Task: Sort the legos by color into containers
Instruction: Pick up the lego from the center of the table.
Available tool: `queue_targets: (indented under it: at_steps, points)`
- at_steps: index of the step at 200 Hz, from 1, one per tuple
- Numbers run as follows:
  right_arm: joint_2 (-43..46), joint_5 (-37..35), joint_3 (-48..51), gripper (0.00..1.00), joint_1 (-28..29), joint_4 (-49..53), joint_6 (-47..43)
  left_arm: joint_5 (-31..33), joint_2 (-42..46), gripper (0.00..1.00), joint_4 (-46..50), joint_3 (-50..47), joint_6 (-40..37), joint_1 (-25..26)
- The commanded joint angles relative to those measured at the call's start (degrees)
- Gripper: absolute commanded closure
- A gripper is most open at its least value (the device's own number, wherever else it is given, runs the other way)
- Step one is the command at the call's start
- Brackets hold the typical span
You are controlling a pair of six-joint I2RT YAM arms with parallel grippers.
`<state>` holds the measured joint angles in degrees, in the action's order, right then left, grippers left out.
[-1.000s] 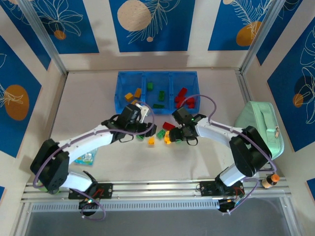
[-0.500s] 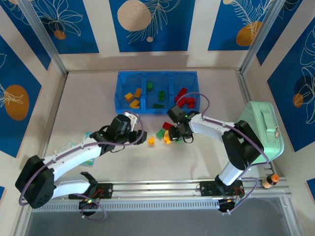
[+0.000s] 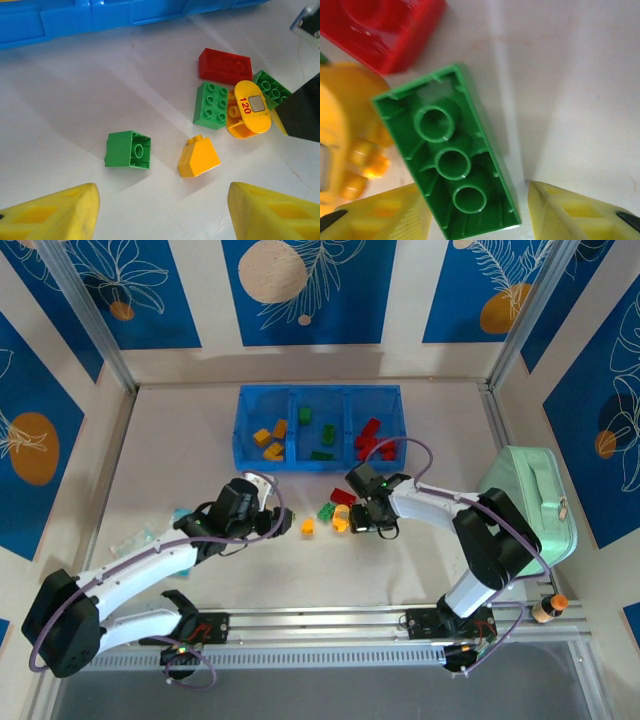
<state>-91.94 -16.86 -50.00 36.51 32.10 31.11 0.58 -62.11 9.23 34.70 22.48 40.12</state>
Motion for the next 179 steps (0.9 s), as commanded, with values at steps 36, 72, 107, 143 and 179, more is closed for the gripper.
queue_targets:
  at_steps: [36, 72, 107, 143, 179]
  points:
    - [0.47, 2.76, -0.69, 0.47, -0.50, -2.38, 0.11, 1.17, 1.81, 0.32, 0.75, -1.09, 0.80, -0.66]
    - [-1.20, 0.49, -3.05, 0.47, -0.13, -0.96, -1.68, 1.35, 2.16, 0.32, 1.07, -1.34, 0.64, -0.66]
    - [-2.70, -0.80, -3.88, 0.53, 0.13, 0.07, -2.62, 1.27, 2.34, 0.33, 0.75, -1.86, 0.81, -0.75]
    - [-2.18, -3.09, -4.15, 0.67, 1.72, 2.01, -1.94, 1.35, 2.34, 0.34, 0.77, -2.07, 0.64, -0.85]
    - [0.44, -6.67, -6.33, 0.72, 4.14, 6.22, -1.14, 1.42, 2.34, 0.35, 0.48, -2.23, 0.50, -0.96]
